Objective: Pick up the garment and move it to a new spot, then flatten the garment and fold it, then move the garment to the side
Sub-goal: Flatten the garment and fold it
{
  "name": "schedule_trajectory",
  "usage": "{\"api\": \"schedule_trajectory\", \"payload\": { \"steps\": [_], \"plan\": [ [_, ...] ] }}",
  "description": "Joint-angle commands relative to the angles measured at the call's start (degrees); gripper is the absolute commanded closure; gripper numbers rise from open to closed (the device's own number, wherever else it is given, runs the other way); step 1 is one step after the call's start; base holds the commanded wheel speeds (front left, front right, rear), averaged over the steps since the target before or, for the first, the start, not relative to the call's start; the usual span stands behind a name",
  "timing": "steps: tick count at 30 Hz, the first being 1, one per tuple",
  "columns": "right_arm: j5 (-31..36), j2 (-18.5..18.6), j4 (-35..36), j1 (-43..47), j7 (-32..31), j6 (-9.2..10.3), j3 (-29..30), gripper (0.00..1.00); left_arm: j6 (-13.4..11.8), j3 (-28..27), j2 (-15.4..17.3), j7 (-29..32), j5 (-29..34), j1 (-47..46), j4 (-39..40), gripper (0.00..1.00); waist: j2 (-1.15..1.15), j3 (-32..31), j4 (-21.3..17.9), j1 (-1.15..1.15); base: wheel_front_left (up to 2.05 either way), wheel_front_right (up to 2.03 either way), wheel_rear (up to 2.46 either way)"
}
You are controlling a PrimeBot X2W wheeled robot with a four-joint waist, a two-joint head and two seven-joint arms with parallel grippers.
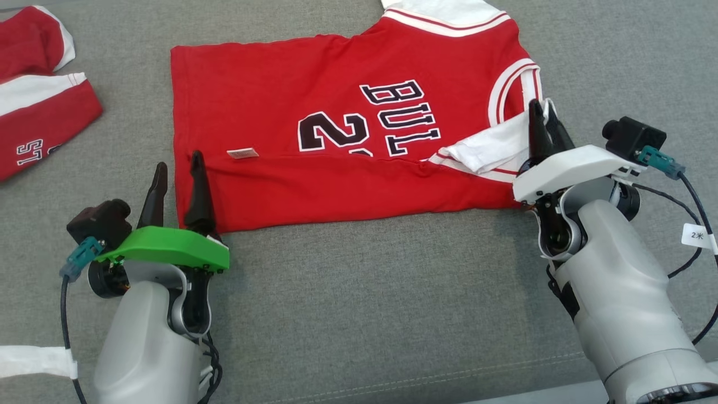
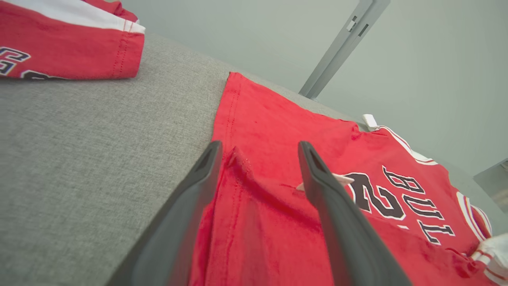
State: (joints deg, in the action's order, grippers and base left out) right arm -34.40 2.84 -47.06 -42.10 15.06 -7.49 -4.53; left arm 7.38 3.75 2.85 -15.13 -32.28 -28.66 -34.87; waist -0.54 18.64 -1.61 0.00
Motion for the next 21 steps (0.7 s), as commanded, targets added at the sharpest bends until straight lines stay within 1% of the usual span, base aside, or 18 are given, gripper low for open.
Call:
{"api": "schedule_trajectory", "payload": {
  "steps": [1,5,9,14,15,16,18,21],
  "plan": [
    [0.5,0.1,-0.3,-0.8,0.2,0.00,0.4,0.00,0.1,-0.2,0.1,0.0,-0.4,1.3,0.7,0.00,0.54,-0.1,0.3,0.00,0.00,0.00,0.00],
    [1.3,0.2,-1.4,-2.6,0.2,0.00,1.5,0.00,0.1,-0.4,0.1,0.0,-0.8,4.5,4.2,0.00,0.54,-0.5,0.9,0.00,0.00,0.00,0.00],
    [2.2,0.7,0.2,-3.2,0.2,0.00,2.5,0.00,0.1,-1.2,0.1,0.0,-0.3,7.5,5.9,0.00,0.54,-1.1,1.2,0.00,0.00,0.00,0.00],
    [5.6,1.4,5.7,-0.7,0.2,0.00,2.6,0.00,-0.2,-1.4,0.1,0.0,-0.6,9.9,4.4,0.00,0.54,-2.2,0.8,0.00,0.00,0.00,0.00],
    [6.9,1.5,8.7,0.9,0.2,0.00,2.4,0.00,-0.6,-1.1,0.1,0.0,-1.2,10.5,3.0,0.00,0.54,-2.6,0.5,0.00,0.00,0.00,0.00],
    [7.4,1.5,10.2,1.7,0.2,0.00,2.4,0.00,-0.8,-0.7,0.1,0.0,-1.4,10.7,2.1,0.00,0.54,-2.8,0.3,0.00,0.00,0.00,0.00],
    [7.8,1.4,12.9,3.7,0.2,0.00,2.3,0.00,-1.2,-0.2,0.1,0.9,-2.7,10.6,-0.1,0.00,0.54,-3.1,-0.3,0.00,0.00,0.00,0.00],
    [8.1,1.0,16.4,6.3,0.2,0.00,1.7,0.00,-1.9,0.1,0.1,2.0,-2.9,9.4,-2.5,0.00,0.54,-3.4,-1.3,0.00,0.00,0.00,0.00]
  ]
}}
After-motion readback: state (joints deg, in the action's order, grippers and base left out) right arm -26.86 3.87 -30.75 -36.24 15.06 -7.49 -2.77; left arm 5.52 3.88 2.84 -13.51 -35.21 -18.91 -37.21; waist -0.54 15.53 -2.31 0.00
